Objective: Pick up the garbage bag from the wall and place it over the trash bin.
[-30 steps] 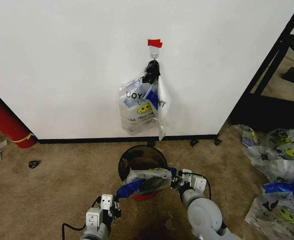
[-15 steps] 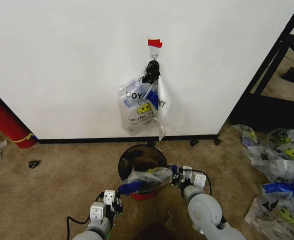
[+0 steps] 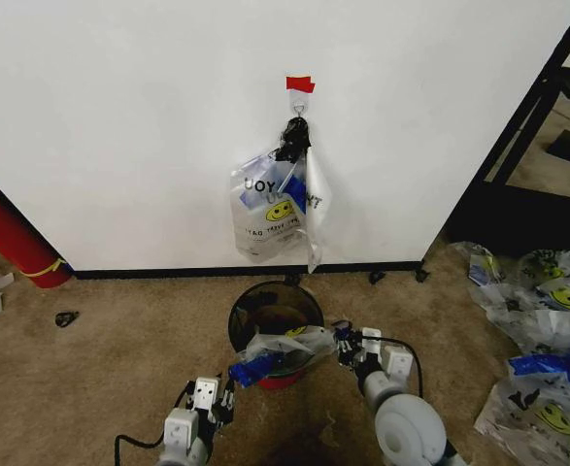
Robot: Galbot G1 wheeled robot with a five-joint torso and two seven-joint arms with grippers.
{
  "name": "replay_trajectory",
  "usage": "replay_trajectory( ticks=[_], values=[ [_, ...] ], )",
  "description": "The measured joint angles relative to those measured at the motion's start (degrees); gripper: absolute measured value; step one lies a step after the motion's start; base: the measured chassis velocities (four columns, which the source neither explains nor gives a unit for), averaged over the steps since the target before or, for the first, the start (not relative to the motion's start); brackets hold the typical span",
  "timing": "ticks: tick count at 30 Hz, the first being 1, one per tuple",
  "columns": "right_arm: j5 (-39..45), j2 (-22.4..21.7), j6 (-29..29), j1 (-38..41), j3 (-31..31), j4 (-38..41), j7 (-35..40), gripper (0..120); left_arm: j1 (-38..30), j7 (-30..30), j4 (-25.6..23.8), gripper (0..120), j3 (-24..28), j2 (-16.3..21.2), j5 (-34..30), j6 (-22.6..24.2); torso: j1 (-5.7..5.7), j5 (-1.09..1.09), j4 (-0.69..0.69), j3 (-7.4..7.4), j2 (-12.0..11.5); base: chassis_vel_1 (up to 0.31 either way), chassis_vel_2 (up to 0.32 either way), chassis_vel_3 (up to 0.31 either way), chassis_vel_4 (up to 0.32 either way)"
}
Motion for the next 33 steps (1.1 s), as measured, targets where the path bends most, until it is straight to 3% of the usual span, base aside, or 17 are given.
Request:
replay_trajectory(
  ticks=[6,8,13,21,24,27,30,32,33],
  values=[
    [-3.8,-0.8,1.1,-4.6,1.2,3.8,-0.4,72,4.7,-0.9,-2.8,72,-0.8,-0.2,4.5,0.2,0.00,0.00,-0.01,0.00,0.0,0.000,0.000,0.000,0.000],
    [-4.3,-1.0,1.5,-5.4,1.4,4.3,-0.5,77,5.4,-1.4,-3.3,75,-0.9,-0.4,5.4,0.4,0.00,0.00,-0.01,0.00,0.0,0.000,0.000,0.000,0.000],
    [-7.9,-1.5,6.2,-9.4,3.3,6.6,-0.4,98,8.7,-3.8,-5.6,96,-1.6,-0.6,9.3,-0.3,0.00,0.00,0.00,0.00,0.0,0.000,0.000,0.000,0.000],
    [-12.9,-1.0,14.8,-13.8,6.3,8.3,-2.3,100,10.7,-5.9,-8.5,100,-3.2,-0.4,11.3,-2.7,0.00,0.00,0.00,0.00,0.0,0.000,0.000,0.000,0.000],
    [-21.8,1.1,28.2,-15.8,10.4,4.3,-5.1,100,5.9,-5.8,-8.8,100,-4.6,0.1,9.5,-3.6,0.00,0.00,-0.01,0.01,0.0,0.000,0.000,0.000,0.000],
    [-24.8,1.9,33.4,-16.5,12.2,2.8,-6.4,100,3.1,-4.9,-8.8,100,-5.0,0.6,7.3,-3.6,0.00,0.00,-0.01,0.01,0.0,0.000,0.000,0.000,0.000],
    [-30.5,4.8,46.1,-18.8,16.9,-0.5,-10.3,100,-6.1,0.3,-6.3,100,-4.8,2.5,0.0,-4.5,0.01,-0.01,-0.07,0.01,0.0,0.000,0.000,0.000,0.000],
    [-30.6,5.4,48.8,-18.6,17.2,-1.4,-11.5,100,-8.1,2.9,-4.9,100,-5.0,2.7,-1.0,-5.9,0.01,-0.01,-0.07,0.01,0.0,0.000,0.000,0.000,0.000],
    [-30.0,5.1,49.2,-17.6,16.5,-2.1,-12.1,100,-9.0,4.0,-3.7,100,-5.3,2.6,-1.5,-6.4,0.00,0.01,0.01,0.01,0.0,0.000,0.000,0.000,0.000]
  ],
)
